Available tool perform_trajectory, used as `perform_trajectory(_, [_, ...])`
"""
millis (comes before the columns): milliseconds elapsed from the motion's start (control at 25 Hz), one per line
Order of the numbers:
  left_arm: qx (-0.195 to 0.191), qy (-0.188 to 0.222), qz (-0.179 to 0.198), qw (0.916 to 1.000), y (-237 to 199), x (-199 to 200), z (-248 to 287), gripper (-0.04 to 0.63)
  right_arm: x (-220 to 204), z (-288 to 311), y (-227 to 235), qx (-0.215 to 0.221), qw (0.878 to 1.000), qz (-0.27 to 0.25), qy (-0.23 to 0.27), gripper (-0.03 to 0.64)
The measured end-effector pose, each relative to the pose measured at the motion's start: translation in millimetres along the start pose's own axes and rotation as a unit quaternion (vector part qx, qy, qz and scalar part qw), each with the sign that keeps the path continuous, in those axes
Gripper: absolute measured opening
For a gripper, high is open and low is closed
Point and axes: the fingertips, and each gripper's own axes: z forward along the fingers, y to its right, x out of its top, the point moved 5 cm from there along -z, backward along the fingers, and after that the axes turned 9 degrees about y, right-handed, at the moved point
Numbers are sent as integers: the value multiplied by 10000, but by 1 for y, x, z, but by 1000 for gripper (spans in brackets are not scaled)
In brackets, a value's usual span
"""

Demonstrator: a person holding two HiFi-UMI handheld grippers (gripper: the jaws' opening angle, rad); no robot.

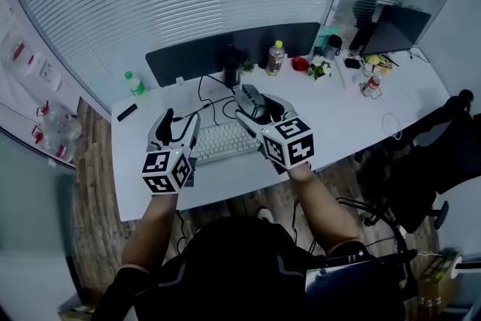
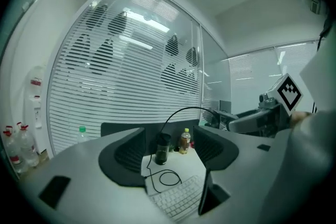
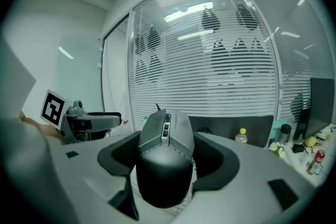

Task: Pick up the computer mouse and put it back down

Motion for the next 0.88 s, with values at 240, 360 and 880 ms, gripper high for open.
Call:
perform_trajectory(240, [-334,-97,99,9993,57,-5,41,299,-8,-34,67,-370,9992,158,25,296])
perform_trajectory(360, [-433,-155,118,9989,82,-13,60,299,-14,-48,98,-510,9985,194,-1,296])
perform_trajectory(880, [-528,-576,73,9969,164,-62,131,299,-49,-92,212,-824,9957,354,-244,296])
